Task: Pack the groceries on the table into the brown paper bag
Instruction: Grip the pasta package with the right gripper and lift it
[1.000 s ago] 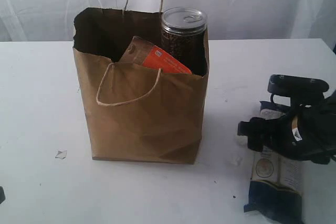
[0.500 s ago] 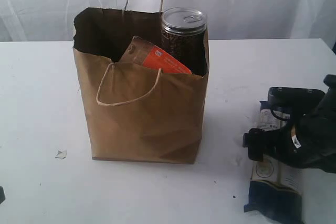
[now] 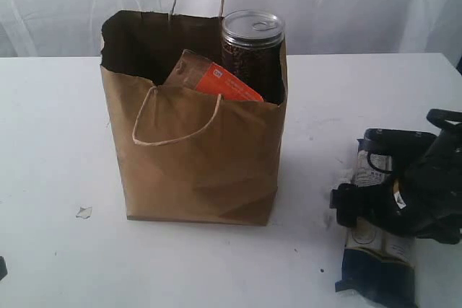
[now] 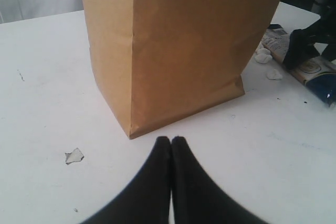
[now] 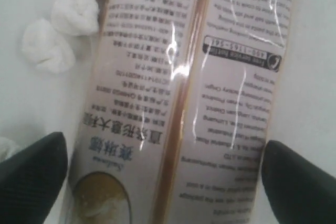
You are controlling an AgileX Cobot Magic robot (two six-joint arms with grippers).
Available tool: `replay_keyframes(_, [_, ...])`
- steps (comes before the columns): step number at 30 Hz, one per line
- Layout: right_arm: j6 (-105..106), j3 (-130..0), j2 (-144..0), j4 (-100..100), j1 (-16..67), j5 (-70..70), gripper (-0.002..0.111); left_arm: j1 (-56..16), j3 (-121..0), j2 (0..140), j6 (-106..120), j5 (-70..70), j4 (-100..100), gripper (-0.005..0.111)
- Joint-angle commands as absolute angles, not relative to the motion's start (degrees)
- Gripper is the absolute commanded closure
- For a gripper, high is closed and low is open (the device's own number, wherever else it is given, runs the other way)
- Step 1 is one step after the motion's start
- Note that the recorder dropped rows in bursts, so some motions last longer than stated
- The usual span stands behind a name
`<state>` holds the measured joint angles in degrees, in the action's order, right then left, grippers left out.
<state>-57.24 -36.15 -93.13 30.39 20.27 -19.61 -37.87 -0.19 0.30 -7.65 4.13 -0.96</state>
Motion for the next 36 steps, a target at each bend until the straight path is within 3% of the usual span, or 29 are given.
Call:
replay_keyframes(1, [-56.69,-35.98,-94.87,29.77,19.97,-18.75,0.016,-37.89,0.0,0.0,-7.54,4.31,-1.54,0.107])
replay_keyframes(6, [-56.69,-35.98,-95.72,29.6,19.97,-18.64,0.017,-37.89,0.0,0.0,-7.54,4.31,-1.54,0.107])
replay_keyframes(11, [-56.69,-35.98,-95.82,30.66,19.97,-17.89,0.039,-37.89,0.0,0.0,-7.54,4.31,-1.54,0.107])
replay_keyframes(14, [-56.69,-35.98,-95.82,31.11,19.29,-16.87,0.041,-37.89,0.0,0.0,-7.54,4.31,-1.54,0.107])
replay_keyframes(16, [-56.69,-35.98,-95.82,31.11,18.84,-16.98,0.056,-37.89,0.0,0.0,-7.54,4.31,-1.54,0.107])
replay_keyframes(17, [-56.54,-35.98,-95.68,31.11,18.84,-18.63,0.083,-37.89,0.0,0.0,-7.54,4.31,-1.54,0.107])
replay_keyframes(18, [-56.54,-35.86,-95.4,31.11,18.84,-19.62,0.099,-37.89,0.0,0.0,-7.54,4.31,-1.54,0.107])
replay_keyframes(19, [-56.68,-35.12,-93.75,30.99,18.84,-19.59,0.107,-37.89,0.0,0.0,-7.54,4.31,-1.54,0.107])
replay_keyframes(36, [-56.5,-31.89,-57.27,39.72,18.84,-16.76,0.108,-37.89,0.0,0.0,-7.54,4.31,-1.54,0.107])
